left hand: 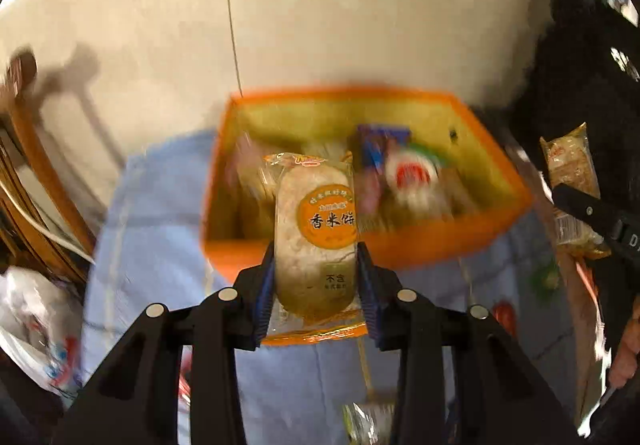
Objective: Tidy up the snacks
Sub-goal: 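Drop the cake packet into the box with the left tool while the right tool drops the wafer pack, then grasp the red candy packet with the left tool while the right tool grasps the green bag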
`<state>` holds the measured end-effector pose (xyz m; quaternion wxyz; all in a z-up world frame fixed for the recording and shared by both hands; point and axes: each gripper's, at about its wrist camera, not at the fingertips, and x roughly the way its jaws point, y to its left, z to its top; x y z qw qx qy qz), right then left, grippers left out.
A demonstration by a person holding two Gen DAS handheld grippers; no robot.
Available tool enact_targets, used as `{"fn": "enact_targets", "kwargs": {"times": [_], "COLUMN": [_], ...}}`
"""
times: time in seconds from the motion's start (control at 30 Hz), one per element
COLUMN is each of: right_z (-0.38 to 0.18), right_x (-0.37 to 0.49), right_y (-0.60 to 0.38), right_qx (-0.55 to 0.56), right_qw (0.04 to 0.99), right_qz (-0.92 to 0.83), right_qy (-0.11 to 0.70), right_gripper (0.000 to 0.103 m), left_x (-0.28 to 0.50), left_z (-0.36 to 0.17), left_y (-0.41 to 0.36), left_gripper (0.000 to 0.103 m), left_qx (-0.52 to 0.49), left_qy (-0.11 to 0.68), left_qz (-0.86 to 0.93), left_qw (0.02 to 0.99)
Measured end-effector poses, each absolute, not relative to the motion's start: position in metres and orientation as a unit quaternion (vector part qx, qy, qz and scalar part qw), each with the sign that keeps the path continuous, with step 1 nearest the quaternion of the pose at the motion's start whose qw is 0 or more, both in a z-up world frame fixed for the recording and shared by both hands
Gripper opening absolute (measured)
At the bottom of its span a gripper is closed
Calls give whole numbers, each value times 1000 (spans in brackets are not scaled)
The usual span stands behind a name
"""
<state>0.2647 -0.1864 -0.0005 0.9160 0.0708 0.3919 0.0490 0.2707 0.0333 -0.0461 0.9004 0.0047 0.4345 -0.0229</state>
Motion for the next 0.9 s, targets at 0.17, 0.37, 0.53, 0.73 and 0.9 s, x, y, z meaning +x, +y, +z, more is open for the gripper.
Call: {"fn": "enact_targets", "kwargs": {"times": [0.17,0.37,0.53,0.73,0.9], "right_z": [32,51,52,-6,-99], "right_x": [318,330,314,260,235], "right_y": [-184,-183,-197,-259,-317], "right_qx": [49,27,34,33,79], "right_qw": [915,933,932,919,867], "right_qz": [42,-7,-8,-61,-117], "right_qy": [398,360,360,389,477], "right_gripper": [22,99,99,99,99], "left_x": [321,332,310,234,186], "left_z": [8,33,26,-39,-133], "left_y": [48,54,88,128,156], "left_gripper": [36,99,99,99,99], "left_qx": [0,14,-7,18,-13], "left_qy": [408,367,395,444,518], "left_qz": [3,98,99,119,111], "left_qw": [913,925,913,888,848]}}
